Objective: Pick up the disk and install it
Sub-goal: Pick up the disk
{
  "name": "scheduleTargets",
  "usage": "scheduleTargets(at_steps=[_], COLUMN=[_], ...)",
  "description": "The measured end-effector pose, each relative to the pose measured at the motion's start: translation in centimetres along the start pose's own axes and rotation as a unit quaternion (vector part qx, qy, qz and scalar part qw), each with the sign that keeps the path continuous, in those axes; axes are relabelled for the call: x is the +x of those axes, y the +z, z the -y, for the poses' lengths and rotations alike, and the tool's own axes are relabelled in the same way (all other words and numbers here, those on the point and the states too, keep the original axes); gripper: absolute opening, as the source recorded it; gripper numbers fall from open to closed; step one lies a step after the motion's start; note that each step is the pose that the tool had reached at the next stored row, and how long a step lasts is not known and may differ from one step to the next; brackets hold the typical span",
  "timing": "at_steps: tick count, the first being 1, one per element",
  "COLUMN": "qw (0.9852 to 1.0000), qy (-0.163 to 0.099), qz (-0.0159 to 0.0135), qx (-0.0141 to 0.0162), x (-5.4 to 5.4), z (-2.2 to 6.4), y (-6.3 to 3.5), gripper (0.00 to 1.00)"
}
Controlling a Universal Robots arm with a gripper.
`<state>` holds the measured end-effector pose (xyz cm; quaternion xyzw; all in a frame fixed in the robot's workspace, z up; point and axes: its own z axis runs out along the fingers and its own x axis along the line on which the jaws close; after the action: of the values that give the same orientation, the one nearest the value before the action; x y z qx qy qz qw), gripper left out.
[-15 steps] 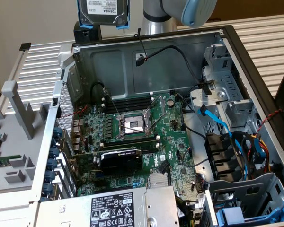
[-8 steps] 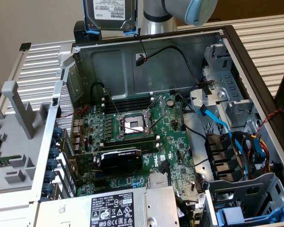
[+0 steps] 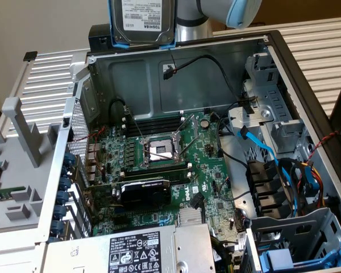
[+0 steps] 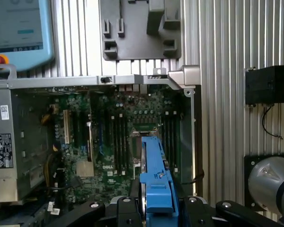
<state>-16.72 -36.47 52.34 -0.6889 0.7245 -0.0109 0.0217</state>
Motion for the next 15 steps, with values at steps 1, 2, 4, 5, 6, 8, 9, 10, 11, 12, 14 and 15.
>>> scheduleTargets(at_steps=[1,2,4,5,6,8,9,10,11,12,14,15], qw=[1.0000,1.0000,1.0000,1.0000,1.0000,1.0000,1.0000,1.0000,1.0000,1.0000,1.0000,1.0000], qy=[0.000,0.000,0.000,0.000,0.000,0.000,0.000,0.000,0.000,0.000,0.000,0.000], qz=[0.0000,0.0000,0.0000,0.0000,0.0000,0.0000,0.0000,0.0000,0.0000,0.0000,0.0000,0.0000], qx=[0.0000,0.0000,0.0000,0.0000,0.0000,0.0000,0.0000,0.0000,0.0000,0.0000,0.0000,0.0000], x=[0.3,0.6,1.2,1.5,1.9,2.5,2.9,3.2,3.6,3.9,4.5,4.7], z=[0.23,0.44,0.75,0.88,0.99,1.21,1.31,1.42,1.53,1.64,1.86,1.99], y=[-0.01,-0.02,-0.04,-0.04,-0.05,-0.06,-0.07,-0.08,-0.09,-0.09,-0.10,-0.10], gripper=[0.37,0.37,0.37,0.37,0.37,0.37,0.37,0.37,0.37,0.37,0.37,0.37])
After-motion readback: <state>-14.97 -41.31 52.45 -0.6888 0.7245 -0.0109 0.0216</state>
